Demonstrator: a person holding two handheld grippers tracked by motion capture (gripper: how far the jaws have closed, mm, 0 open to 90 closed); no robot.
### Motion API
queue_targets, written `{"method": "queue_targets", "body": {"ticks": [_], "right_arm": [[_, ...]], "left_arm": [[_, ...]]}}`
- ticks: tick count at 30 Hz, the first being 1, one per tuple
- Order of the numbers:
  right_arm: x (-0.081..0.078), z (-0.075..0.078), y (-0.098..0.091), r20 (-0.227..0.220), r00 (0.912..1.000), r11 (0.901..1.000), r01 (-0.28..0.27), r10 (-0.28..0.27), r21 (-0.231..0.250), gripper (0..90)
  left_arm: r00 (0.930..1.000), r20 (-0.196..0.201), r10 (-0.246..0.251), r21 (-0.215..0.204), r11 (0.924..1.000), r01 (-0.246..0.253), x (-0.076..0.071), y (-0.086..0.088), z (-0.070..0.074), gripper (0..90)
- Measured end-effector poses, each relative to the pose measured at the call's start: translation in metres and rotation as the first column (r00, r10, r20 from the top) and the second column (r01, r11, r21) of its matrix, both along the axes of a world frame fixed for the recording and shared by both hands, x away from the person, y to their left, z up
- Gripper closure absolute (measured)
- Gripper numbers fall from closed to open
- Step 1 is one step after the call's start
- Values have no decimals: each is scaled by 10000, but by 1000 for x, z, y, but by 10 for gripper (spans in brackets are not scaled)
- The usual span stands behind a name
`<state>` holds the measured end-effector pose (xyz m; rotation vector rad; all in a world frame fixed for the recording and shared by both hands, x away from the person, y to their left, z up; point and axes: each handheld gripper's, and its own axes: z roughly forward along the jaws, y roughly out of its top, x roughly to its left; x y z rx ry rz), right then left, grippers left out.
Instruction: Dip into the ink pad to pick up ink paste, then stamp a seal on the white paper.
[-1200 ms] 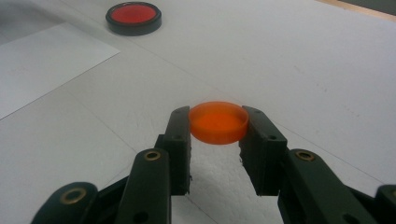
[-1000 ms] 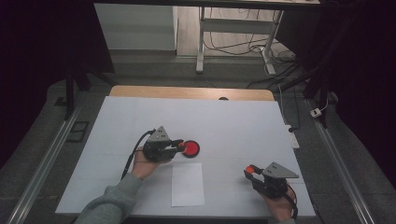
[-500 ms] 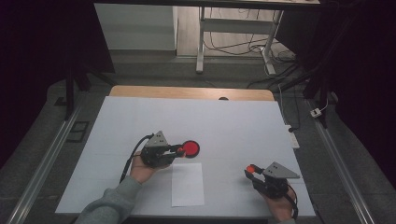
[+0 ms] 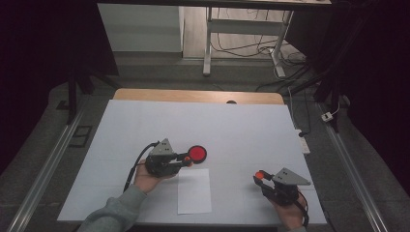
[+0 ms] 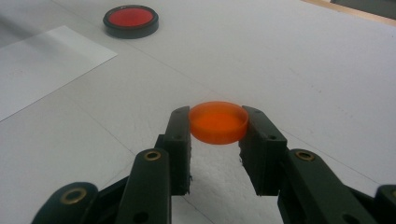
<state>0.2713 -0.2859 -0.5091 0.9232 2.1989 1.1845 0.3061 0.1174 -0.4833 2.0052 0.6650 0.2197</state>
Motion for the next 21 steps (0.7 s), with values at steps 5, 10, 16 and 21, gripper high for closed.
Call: {"method": "queue_targets", "body": {"ticks": [5, 10, 16, 21], "right_arm": [[0, 0, -1, -14, 10000, 10000, 21, -21, 25, 645], [0, 0, -1, 0, 10000, 10000, 35, -35, 56, 645], [0, 0, 0, 5, 10000, 10000, 5, -5, 25, 645], [0, 0, -1, -2, 10000, 10000, 24, -24, 61, 645]], "left_arm": [[9998, 0, -177, -31, 9998, 177, -6, -2, 1, 723], [9995, -8, -326, -16, 9995, 326, -11, -5, 0, 723], [9994, -41, -351, 101, 9993, 351, -13, -5, -3, 724], [9995, -72, -303, 63, 9995, 303, -14, -4, -4, 723]]}}
